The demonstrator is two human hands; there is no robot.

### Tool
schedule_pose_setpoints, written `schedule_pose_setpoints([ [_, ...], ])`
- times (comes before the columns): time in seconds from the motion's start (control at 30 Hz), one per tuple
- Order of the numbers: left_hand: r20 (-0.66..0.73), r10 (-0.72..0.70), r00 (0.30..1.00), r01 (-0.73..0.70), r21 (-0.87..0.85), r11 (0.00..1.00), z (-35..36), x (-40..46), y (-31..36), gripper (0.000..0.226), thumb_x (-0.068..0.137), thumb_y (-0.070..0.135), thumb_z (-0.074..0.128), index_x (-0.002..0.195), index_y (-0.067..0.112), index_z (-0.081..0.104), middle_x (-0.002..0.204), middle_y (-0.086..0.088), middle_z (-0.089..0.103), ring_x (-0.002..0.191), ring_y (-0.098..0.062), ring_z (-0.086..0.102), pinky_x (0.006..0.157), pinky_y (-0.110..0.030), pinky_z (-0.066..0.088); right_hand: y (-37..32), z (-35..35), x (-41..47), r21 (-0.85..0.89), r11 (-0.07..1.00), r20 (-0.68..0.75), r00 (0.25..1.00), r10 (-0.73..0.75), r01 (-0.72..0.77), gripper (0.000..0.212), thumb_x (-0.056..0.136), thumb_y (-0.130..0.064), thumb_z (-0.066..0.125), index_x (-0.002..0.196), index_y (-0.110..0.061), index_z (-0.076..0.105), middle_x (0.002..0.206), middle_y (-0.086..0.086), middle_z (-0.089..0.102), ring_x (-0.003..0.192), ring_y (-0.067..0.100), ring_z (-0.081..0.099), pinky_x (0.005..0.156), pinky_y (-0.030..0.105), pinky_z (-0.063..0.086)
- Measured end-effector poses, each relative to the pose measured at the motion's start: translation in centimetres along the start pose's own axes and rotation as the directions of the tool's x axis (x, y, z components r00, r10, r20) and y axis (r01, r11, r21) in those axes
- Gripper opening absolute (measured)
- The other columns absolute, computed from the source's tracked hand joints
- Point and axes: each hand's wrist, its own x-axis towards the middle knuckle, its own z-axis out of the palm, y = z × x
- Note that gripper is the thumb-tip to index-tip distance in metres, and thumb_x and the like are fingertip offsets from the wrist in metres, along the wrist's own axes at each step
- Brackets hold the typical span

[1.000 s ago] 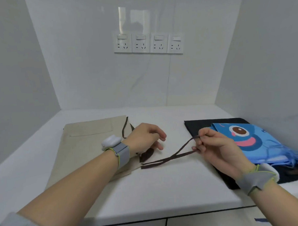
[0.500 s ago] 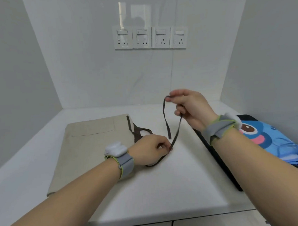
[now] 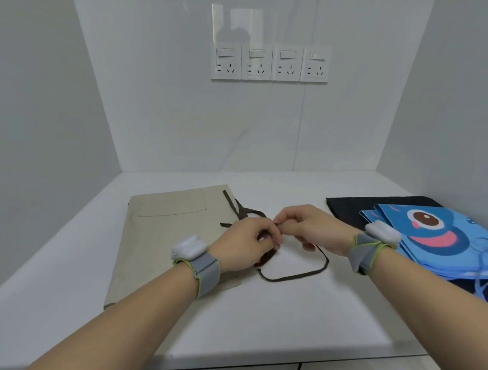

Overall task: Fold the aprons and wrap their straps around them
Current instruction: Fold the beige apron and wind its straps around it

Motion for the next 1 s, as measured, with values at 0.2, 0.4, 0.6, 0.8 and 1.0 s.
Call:
schedule_pose_setpoints([
  [0.2, -0.059, 0.006, 0.998, -0.009, -0.05, 0.999, -0.5, -0.4, 0.7, 0.014, 0.086, 0.006, 0.059, 0.087, 0.02, 0.062, 0.078, 0.009, 0.07, 0.062, 0.006, 0.053, 0.065, -0.012, 0.041, 0.0, 1.3, -0.3, 0.079, 0.996, 0.047, 0.998, -0.048, 0.044, 0.021, 0.097, -0.01, 0.045, 0.085, -0.015, 0.062, 0.067, 0.005, 0.055, 0.047, 0.01, 0.033, 0.044, 0.024, 0.032],
  [0.4, -0.181, -0.101, 0.978, 0.135, 0.185, 0.973, -2.7, -1.8, 0.3, 0.035, 0.079, 0.004, 0.052, 0.075, 0.028, 0.077, 0.086, 0.01, 0.068, 0.071, -0.011, 0.06, 0.065, -0.024, 0.048, 0.2, 2.7, 0.6, -0.099, 0.991, -0.082, 0.992, -0.094, 0.085, 0.02, 0.096, -0.013, 0.05, 0.092, -0.012, 0.069, 0.062, -0.009, 0.056, 0.048, 0.004, 0.037, 0.048, 0.017, 0.034],
  [0.6, -0.223, -0.044, 0.974, 0.117, 0.324, 0.939, -1.4, -1.8, -0.8, 0.031, 0.087, 0.013, 0.054, 0.107, 0.025, 0.074, 0.102, 0.002, 0.061, 0.094, -0.016, 0.058, 0.085, -0.03, 0.045, 0.1, 2.2, 0.1, -0.267, 0.958, -0.156, 0.976, -0.15, 0.104, 0.02, 0.093, -0.015, 0.054, 0.084, -0.017, 0.072, 0.073, -0.008, 0.061, 0.051, -0.004, 0.047, 0.056, 0.015, 0.034],
  [0.8, -0.15, 0.012, 0.989, 0.043, 0.355, 0.934, 0.8, -0.3, -0.2, 0.017, 0.087, 0.031, 0.062, 0.095, 0.022, 0.074, 0.091, -0.002, 0.06, 0.087, -0.019, 0.055, 0.08, -0.037, 0.048, 2.0, 3.5, -1.4, 0.045, 0.997, -0.202, 0.978, -0.045, 0.055, 0.021, 0.096, -0.012, 0.052, 0.078, -0.016, 0.062, 0.045, -0.017, 0.047, 0.041, 0.002, 0.037, 0.045, 0.013, 0.029],
  [1.0, -0.219, -0.021, 0.976, 0.067, 0.207, 0.976, 0.1, -0.1, 0.5, 0.028, 0.087, 0.033, 0.064, 0.061, 0.025, 0.069, 0.071, 0.007, 0.062, 0.079, -0.02, 0.056, 0.072, -0.034, 0.043, 2.9, 3.6, -1.4, 0.382, 0.923, -0.201, 0.979, 0.032, 0.048, 0.021, 0.098, -0.013, 0.052, 0.079, -0.014, 0.062, 0.055, -0.005, 0.031, 0.044, 0.009, 0.023, 0.04, 0.02, 0.021],
])
